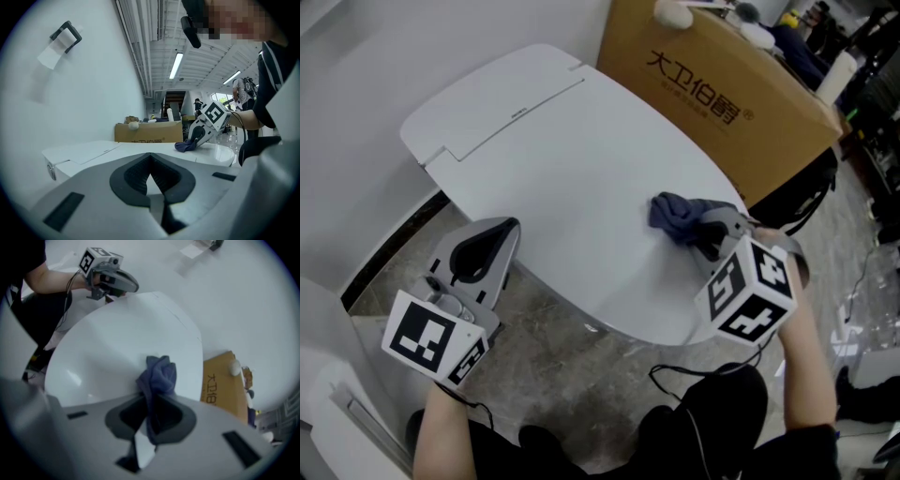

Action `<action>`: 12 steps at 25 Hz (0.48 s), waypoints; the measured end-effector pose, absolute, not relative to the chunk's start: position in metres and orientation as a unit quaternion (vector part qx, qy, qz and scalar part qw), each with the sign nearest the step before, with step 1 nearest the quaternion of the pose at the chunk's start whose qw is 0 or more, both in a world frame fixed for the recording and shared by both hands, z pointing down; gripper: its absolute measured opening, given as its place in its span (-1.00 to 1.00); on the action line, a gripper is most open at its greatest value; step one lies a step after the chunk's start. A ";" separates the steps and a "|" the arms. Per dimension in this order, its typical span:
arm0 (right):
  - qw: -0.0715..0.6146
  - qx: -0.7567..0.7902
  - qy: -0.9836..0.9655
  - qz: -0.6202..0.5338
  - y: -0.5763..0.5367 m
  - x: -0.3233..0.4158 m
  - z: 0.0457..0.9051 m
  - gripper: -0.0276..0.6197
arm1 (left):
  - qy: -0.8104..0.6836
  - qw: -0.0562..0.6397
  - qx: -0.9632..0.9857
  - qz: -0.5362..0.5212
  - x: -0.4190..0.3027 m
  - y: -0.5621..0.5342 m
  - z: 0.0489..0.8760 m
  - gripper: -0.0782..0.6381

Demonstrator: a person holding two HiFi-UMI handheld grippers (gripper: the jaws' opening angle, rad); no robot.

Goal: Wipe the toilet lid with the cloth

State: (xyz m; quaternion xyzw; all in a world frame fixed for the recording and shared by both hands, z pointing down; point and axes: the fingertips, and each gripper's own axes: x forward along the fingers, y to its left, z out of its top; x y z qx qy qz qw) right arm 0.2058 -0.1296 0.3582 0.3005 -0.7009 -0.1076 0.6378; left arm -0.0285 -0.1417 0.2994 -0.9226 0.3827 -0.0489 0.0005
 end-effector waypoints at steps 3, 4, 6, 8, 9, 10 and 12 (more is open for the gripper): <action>0.640 0.293 -0.702 -0.109 -0.117 0.201 0.358 -0.71 | 0.379 0.002 -0.924 -0.051 -0.024 -0.140 0.300 -0.75; 0.639 0.292 -0.703 -0.110 -0.113 0.200 0.358 -0.71 | 0.377 0.002 -0.925 -0.051 -0.023 -0.140 0.299 -0.75; 0.639 0.290 -0.704 -0.113 -0.106 0.198 0.357 -0.71 | 0.374 0.003 -0.926 -0.052 -0.020 -0.138 0.300 -0.75; 0.638 0.284 -0.707 -0.114 -0.099 0.195 0.357 -0.71 | 0.373 0.002 -0.926 -0.054 -0.019 -0.138 0.301 -0.75; 0.637 0.281 -0.709 -0.114 -0.096 0.194 0.357 -0.71 | 0.373 0.001 -0.926 -0.055 -0.019 -0.137 0.302 -0.75; 0.634 0.279 -0.712 -0.114 -0.093 0.192 0.356 -0.71 | 0.373 0.002 -0.926 -0.055 -0.018 -0.137 0.302 -0.75; 0.623 0.275 -0.723 -0.112 -0.086 0.186 0.355 -0.71 | 0.372 0.003 -0.927 -0.056 -0.017 -0.136 0.302 -0.75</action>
